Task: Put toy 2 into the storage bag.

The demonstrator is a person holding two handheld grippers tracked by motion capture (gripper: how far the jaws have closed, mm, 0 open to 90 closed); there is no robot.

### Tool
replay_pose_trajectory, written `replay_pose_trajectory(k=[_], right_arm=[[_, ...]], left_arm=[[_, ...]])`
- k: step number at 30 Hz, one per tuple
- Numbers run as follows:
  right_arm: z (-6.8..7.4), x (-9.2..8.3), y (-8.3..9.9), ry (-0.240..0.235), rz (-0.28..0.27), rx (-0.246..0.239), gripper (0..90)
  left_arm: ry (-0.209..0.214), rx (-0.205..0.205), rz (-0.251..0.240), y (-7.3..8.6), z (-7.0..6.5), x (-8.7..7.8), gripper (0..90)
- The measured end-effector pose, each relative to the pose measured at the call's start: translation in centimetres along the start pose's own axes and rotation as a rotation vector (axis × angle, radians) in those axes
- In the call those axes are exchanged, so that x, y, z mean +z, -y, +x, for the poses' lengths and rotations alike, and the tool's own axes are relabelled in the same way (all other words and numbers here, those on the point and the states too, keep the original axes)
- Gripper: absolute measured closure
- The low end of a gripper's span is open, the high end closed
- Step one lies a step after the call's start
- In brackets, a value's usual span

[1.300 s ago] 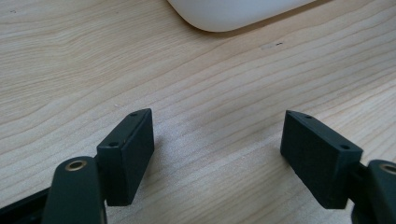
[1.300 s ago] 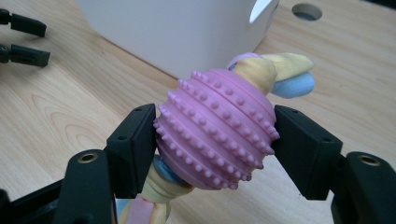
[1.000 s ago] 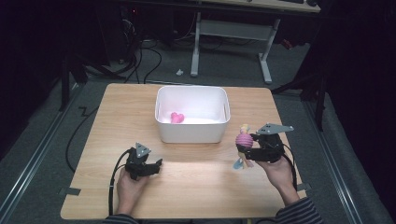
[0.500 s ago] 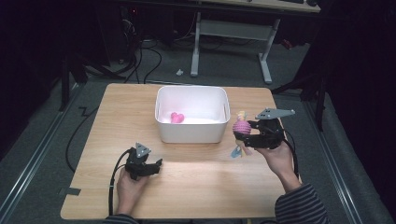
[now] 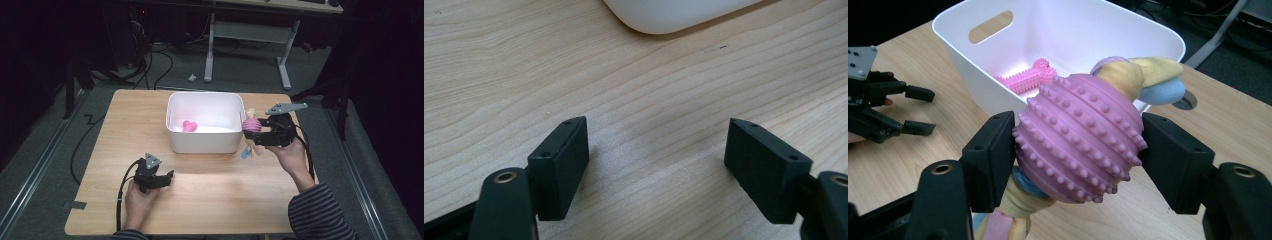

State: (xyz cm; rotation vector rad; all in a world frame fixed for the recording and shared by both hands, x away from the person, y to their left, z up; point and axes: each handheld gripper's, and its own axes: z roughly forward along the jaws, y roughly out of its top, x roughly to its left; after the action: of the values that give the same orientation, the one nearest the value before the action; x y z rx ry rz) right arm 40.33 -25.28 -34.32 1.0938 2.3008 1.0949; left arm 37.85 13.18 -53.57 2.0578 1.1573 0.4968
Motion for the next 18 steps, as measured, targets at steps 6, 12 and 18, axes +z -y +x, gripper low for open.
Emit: replay_pose_trajectory(k=[6, 12, 18], right_arm=[[0.0, 0.8, -1.3, -0.004, 0.005, -0.015, 33.1], [-0.3, 1.9, -2.5, -0.012, 0.017, -0.020, 33.1], [-0.6, 3.2, -3.7, 0.000, 0.036, -0.029, 33.1]], left_arm=[[0.000, 0.001, 0.000, 0.0, 0.0, 0.0, 26.2], [0.000, 0.000, 0.000, 0.0, 0.0, 0.0, 26.2], [0.000, 0.001, 0.001, 0.0, 0.0, 0.0, 26.2]])
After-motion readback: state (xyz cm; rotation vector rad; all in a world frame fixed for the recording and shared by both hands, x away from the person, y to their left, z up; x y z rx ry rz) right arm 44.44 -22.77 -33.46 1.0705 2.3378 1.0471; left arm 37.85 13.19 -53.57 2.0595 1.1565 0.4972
